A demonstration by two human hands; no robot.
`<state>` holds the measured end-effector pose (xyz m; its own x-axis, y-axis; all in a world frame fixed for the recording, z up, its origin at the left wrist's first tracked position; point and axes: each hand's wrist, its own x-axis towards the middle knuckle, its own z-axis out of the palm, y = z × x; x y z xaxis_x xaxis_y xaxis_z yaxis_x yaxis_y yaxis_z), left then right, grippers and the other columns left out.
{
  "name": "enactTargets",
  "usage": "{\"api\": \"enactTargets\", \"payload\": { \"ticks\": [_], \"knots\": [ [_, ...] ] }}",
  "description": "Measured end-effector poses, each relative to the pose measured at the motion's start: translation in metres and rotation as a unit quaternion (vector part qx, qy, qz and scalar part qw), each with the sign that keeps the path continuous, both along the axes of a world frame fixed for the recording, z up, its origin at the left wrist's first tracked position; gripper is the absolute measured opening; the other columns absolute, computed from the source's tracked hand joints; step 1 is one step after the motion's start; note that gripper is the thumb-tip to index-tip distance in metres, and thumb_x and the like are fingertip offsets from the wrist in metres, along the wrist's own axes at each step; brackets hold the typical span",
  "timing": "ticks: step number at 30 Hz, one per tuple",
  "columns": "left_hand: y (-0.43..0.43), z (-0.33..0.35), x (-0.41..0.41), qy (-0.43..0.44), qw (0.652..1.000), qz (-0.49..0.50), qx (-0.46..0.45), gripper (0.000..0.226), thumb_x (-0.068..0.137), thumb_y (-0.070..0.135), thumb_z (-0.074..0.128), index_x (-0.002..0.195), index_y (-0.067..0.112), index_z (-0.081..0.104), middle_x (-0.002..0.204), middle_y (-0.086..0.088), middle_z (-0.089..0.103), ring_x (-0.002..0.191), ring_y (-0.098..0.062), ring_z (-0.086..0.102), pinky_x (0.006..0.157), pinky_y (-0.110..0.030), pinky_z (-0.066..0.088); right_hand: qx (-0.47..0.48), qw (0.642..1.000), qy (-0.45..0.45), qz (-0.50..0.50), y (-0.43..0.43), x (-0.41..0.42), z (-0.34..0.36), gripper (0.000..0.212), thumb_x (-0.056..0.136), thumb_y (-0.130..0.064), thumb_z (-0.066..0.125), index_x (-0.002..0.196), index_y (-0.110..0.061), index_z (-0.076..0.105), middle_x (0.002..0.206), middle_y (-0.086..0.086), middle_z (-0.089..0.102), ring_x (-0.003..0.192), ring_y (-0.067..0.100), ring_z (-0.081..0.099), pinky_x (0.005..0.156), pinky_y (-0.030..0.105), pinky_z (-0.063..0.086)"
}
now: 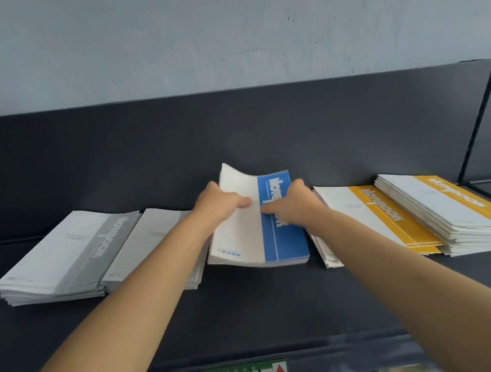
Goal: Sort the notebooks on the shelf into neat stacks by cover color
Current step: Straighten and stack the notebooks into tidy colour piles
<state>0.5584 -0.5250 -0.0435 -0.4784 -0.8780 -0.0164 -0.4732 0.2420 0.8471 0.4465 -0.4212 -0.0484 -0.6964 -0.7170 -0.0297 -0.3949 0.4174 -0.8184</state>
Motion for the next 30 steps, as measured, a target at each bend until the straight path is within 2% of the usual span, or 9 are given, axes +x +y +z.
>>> {"api": "enactTargets", "payload": {
  "ticks": [6,10,12,14,18,21,23,25,30],
  "knots": [
    [0.012,-0.015,0.0,-0.207,0.973,0.012,-0.101,0.061,0.079,0.041,0.075,0.122,0.006,0.051,0.124,-0.009,0.058,0.099,-0.023,0.057,0.074,-0.029,0.044,0.128,0.979,0.139,0.073,-0.003,0.006,-0.027,0.027,0.09,-0.027,0.059,0.099,-0.004,0.047,0.082,0.003,0.047,0.106,0.022,0.051,0.085,0.027,0.042],
    [0.02,-0.016,-0.001,-0.322,0.912,0.05,-0.247,0.076,0.076,0.044,0.074,0.134,0.006,0.042,0.137,-0.012,0.046,0.125,-0.029,0.044,0.096,-0.034,0.041,0.094,0.978,0.17,0.078,0.001,0.008,-0.021,0.022,0.085,-0.019,0.062,0.086,-0.01,0.042,0.08,0.003,0.049,0.068,0.014,0.047,0.049,0.02,0.033],
    [0.028,-0.013,-0.004,-0.321,0.882,0.04,-0.343,0.06,0.078,0.029,0.072,0.128,0.009,0.044,0.133,-0.01,0.047,0.122,-0.029,0.043,0.096,-0.033,0.038,0.085,0.979,0.179,0.057,0.007,-0.001,-0.015,0.024,0.084,-0.022,0.062,0.076,-0.01,0.043,0.072,0.003,0.047,0.062,0.016,0.047,0.048,0.023,0.032],
    [0.035,-0.01,-0.014,-0.262,0.893,-0.011,-0.365,0.047,0.081,0.019,0.067,0.123,0.009,0.047,0.127,-0.009,0.051,0.118,-0.028,0.046,0.093,-0.034,0.039,0.084,0.977,0.198,0.008,0.018,-0.018,-0.006,0.022,0.084,-0.026,0.061,0.078,-0.008,0.051,0.087,0.008,0.055,0.075,0.024,0.056,0.053,0.024,0.035],
    [0.058,-0.009,-0.045,-0.133,0.968,-0.116,-0.18,0.014,0.087,0.017,0.059,0.097,0.009,0.053,0.094,-0.006,0.06,0.083,-0.025,0.057,0.069,-0.031,0.045,0.178,0.955,0.227,-0.069,0.058,-0.059,0.0,0.028,0.085,-0.027,0.054,0.067,-0.013,0.038,0.096,0.011,0.055,0.082,0.028,0.049,0.064,0.027,0.035],
    [0.079,-0.01,-0.07,-0.157,0.973,-0.14,-0.093,0.03,0.088,0.024,0.058,0.067,0.011,0.042,0.065,-0.004,0.046,0.056,-0.019,0.045,0.05,-0.024,0.032,0.237,0.944,0.214,-0.083,0.077,-0.08,-0.006,0.022,0.087,-0.031,0.053,0.088,-0.009,0.05,0.101,0.009,0.059,0.088,0.027,0.053,0.068,0.028,0.038],
    [0.092,-0.009,-0.082,-0.161,0.974,-0.155,-0.03,0.026,0.089,0.031,0.062,0.079,0.011,0.049,0.078,-0.005,0.052,0.07,-0.021,0.055,0.056,-0.024,0.042,0.267,0.941,0.195,-0.068,0.083,-0.085,-0.01,0.037,0.09,-0.039,0.054,0.11,-0.009,0.053,0.094,0.004,0.059,0.078,0.019,0.052,0.062,0.025,0.038],
    [0.099,-0.008,-0.092,-0.128,0.98,-0.148,0.047,0.04,0.088,0.038,0.066,0.114,0.01,0.054,0.109,-0.007,0.055,0.097,-0.023,0.057,0.077,-0.031,0.053,0.271,0.943,0.19,-0.048,0.087,-0.089,-0.008,0.047,0.09,-0.046,0.055,0.115,-0.007,0.053,0.078,-0.001,0.05,0.069,0.015,0.047,0.056,0.024,0.035],
    [0.108,-0.001,-0.108,-0.065,0.981,-0.09,0.162,0.073,0.084,0.035,0.074,0.143,0.013,0.039,0.142,-0.008,0.042,0.119,-0.025,0.046,0.088,-0.035,0.044,0.256,0.949,0.184,-0.003,0.094,-0.1,-0.004,0.063,0.087,-0.054,0.057,0.122,-0.002,0.05,0.086,0.001,0.049,0.079,0.019,0.048,0.057,0.023,0.036]
  ]
}}
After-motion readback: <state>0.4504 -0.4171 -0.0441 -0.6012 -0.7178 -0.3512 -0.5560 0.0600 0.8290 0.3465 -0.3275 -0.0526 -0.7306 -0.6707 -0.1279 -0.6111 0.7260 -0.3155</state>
